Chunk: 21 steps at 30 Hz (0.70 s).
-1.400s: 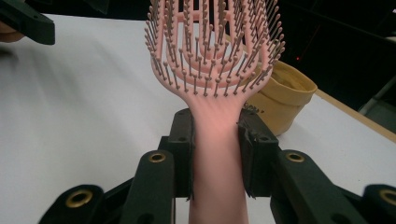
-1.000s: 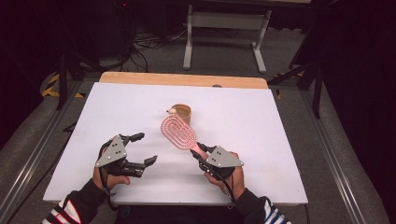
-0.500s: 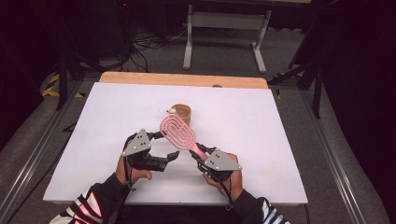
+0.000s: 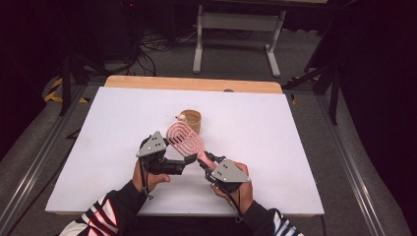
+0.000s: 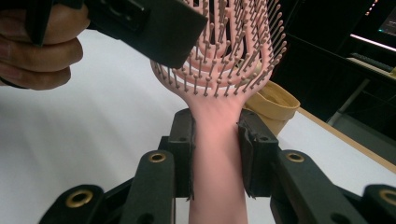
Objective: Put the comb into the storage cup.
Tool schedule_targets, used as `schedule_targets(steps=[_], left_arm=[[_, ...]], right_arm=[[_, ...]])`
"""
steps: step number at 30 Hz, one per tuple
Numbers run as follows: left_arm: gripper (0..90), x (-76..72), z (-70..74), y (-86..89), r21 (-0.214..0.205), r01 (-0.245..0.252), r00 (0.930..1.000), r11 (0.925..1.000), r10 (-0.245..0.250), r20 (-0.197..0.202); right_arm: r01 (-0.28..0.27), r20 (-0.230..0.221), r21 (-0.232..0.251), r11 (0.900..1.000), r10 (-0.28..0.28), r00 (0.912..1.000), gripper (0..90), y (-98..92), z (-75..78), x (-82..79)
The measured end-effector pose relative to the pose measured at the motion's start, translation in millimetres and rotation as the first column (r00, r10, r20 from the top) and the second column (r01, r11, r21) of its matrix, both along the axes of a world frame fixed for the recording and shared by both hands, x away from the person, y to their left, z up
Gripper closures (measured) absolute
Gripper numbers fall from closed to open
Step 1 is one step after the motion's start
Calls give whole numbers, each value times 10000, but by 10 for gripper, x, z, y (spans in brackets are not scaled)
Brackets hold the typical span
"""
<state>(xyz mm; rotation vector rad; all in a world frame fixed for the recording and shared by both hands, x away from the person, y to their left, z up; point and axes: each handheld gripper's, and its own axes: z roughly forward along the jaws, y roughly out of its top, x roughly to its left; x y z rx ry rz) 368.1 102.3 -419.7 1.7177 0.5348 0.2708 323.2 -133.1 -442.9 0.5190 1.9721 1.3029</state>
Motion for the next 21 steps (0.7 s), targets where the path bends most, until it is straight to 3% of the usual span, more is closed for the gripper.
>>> schedule_targets(steps=[13, 21], left_arm=[[467, -5, 73, -55, -682, 224, 9997, 9974, -229, -61], [573, 14, 133, -109, -1072, 777, 9969, 9912, -783, -16]], right_arm=[[554, 265, -205, 9983, -549, 9981, 695, 20, -4, 4], [912, 277, -98, 9958, -909, 9955, 694, 7, 15, 14]])
